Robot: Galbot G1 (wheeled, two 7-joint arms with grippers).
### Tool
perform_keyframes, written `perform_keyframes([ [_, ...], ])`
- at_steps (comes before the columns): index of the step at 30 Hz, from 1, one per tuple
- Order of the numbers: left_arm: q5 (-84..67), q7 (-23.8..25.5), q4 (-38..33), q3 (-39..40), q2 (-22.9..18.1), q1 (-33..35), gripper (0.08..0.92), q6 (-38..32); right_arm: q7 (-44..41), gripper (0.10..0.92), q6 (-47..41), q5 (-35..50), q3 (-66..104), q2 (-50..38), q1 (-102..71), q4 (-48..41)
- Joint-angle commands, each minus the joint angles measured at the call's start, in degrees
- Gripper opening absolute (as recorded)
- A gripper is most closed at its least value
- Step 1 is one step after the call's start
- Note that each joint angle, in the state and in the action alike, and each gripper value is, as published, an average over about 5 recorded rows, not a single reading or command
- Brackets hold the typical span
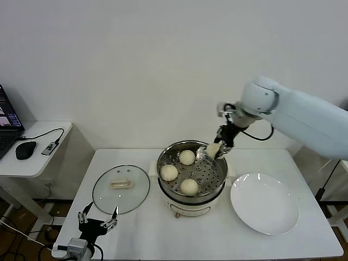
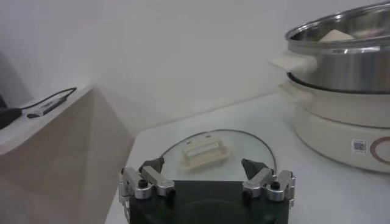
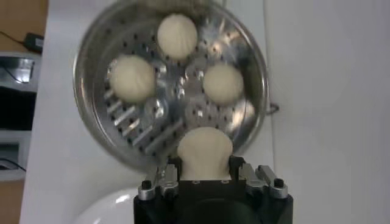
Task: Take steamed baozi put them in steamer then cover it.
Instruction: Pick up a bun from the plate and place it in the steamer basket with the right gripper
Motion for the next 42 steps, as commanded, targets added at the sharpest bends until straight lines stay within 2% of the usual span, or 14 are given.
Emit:
perform_keyframes([
  [1, -0.4, 0.2, -0.3, -0.2, 0.1, -0.1, 0.823, 0.1, 0.1, 0.492, -2.0, -2.3, -3.8, 6.5, -1.8, -3.4],
  [10, -0.8, 0.4, 0.4, 0.0, 0.0, -0.4, 0.823, 0.1, 0.6, 0.492, -1.8, -6.4, -2.4, 7.2, -7.5, -5.6],
  [30, -0.8, 0.3, 2.9, 0.5, -0.1, -1.3, 0.823, 0.2, 2.3, 0.495, -1.6, -9.5, 0.4, 7.2, -11.6, -7.1],
  [33, -0.8, 0.4, 2.8, 0.6, -0.2, -1.3, 0.823, 0.2, 2.3, 0.534, -1.5, -8.8, 0.4, 6.1, -11.1, -6.3],
  [42, -0.8, 0.5, 2.3, 0.5, -0.3, -1.4, 0.823, 0.4, 1.7, 0.776, -1.5, -6.3, 2.2, -0.4, -7.7, -0.1],
])
